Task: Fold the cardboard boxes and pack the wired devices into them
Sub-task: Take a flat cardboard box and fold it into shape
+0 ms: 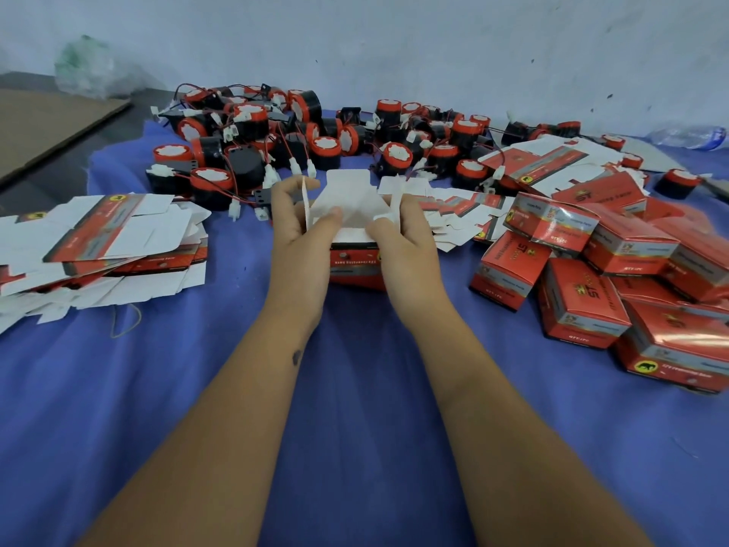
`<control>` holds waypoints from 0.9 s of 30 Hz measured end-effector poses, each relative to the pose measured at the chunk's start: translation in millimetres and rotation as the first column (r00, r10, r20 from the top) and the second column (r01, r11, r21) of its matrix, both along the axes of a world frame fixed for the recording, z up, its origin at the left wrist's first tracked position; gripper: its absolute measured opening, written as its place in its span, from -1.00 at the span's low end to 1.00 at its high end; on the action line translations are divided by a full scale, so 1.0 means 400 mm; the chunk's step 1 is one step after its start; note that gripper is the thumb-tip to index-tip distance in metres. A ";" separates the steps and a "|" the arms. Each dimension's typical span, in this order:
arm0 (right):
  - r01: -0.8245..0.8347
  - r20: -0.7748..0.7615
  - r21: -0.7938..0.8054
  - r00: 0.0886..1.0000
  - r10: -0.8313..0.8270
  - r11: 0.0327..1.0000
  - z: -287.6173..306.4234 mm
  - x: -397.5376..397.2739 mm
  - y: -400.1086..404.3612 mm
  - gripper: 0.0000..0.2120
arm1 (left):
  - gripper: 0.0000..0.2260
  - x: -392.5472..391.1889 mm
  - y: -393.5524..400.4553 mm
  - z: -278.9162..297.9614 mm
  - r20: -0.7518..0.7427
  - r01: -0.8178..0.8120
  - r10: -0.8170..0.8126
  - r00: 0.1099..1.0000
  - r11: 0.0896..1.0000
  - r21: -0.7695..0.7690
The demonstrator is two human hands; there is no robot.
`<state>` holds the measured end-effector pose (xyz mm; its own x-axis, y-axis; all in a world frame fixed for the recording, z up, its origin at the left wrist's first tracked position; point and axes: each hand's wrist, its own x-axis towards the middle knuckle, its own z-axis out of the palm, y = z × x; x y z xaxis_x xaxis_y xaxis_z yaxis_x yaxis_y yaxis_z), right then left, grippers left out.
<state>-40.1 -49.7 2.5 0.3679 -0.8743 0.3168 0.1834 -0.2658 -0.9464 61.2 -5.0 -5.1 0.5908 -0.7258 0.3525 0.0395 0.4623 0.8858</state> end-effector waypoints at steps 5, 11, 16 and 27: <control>0.023 -0.017 0.017 1.000 -0.023 1.000 0.005 -0.005 -0.005 -0.71 | -0.58 -0.002 0.001 0.013 -0.232 0.166 -0.170 0.958 0.985 -0.040; 0.033 0.004 0.049 0.999 -0.033 0.998 0.011 -0.011 -0.006 -0.60 | -0.72 -0.007 0.003 0.021 -0.186 0.166 -0.154 0.970 0.985 0.049; -0.005 0.037 0.023 0.999 0.004 1.000 0.015 -0.021 -0.004 -0.60 | -0.63 -0.020 0.005 0.018 -0.039 0.127 -0.125 0.991 0.990 0.060; -0.224 0.222 0.282 0.961 0.164 0.933 0.022 -0.014 -0.018 -0.77 | -0.70 -0.011 -0.003 0.015 -0.158 0.093 -0.077 0.984 0.991 0.099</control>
<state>-45.9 -57.1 11.1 0.4985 -0.8570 0.1309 0.3878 0.0854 -0.9178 56.8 -6.1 1.0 0.5663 -0.8041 0.1811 0.2139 0.3555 0.9099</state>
